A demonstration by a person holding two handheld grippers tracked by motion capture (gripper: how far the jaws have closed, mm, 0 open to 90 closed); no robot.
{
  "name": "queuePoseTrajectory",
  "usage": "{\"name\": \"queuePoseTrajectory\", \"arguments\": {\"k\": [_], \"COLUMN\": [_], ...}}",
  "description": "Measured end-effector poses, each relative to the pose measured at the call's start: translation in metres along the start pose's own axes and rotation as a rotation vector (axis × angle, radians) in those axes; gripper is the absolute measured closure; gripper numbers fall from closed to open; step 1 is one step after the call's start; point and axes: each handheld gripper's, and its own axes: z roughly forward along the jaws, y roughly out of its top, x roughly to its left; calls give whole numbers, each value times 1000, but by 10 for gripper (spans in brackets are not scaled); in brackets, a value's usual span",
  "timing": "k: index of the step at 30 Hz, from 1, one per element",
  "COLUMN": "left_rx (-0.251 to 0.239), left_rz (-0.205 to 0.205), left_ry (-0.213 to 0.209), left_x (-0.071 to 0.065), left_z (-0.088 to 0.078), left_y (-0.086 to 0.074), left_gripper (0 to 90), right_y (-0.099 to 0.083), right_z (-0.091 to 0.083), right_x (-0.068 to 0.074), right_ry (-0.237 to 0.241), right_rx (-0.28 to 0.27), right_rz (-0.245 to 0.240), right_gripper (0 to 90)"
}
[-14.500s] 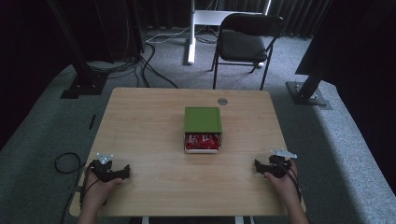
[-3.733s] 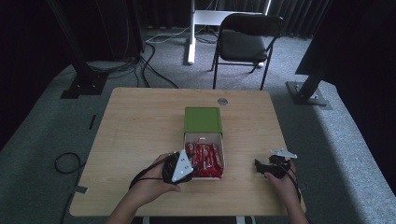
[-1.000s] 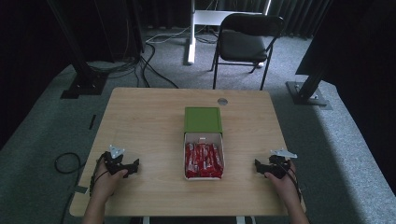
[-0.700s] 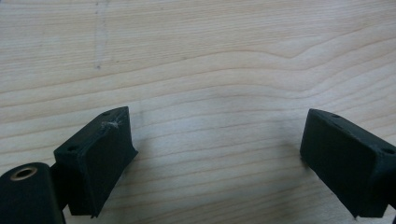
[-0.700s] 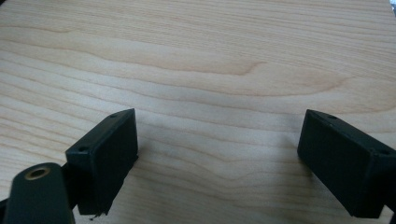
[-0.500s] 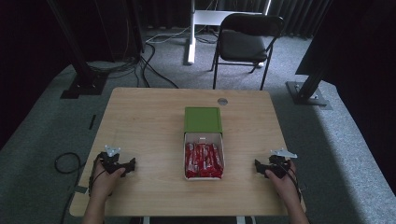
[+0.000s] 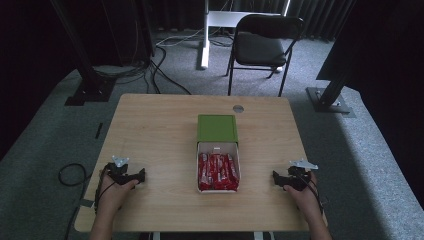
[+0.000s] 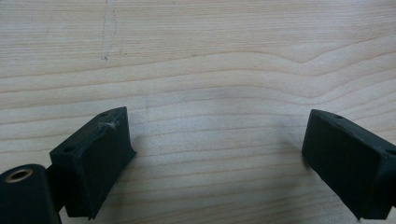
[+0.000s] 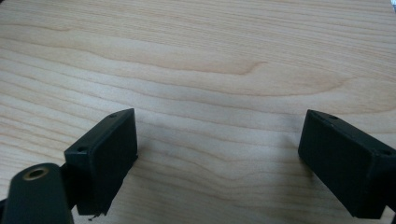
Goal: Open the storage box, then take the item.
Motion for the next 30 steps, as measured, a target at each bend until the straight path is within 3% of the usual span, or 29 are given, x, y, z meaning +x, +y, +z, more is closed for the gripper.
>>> {"name": "queuePoseTrajectory", "arguments": {"k": [5,10,22,30], "left_rx": [0,0,1,0], "left_rz": [1,-1,0,0], "left_ry": [0,0,0,1], "left_x": [0,0,0,0], "left_z": [0,0,0,0], "left_y": [0,0,0,0], "left_gripper": [90,90,88,88], "right_y": [-1,-1,13,24], "right_z": [-1,-4,-23,-34], "right_x": [0,0,6,15], "right_ry": [2,6,-23,6], "right_rx": [-4,-14,-62,-86], "right_rz": [9,62,70,84], "right_gripper": [114,114,126,129]}}
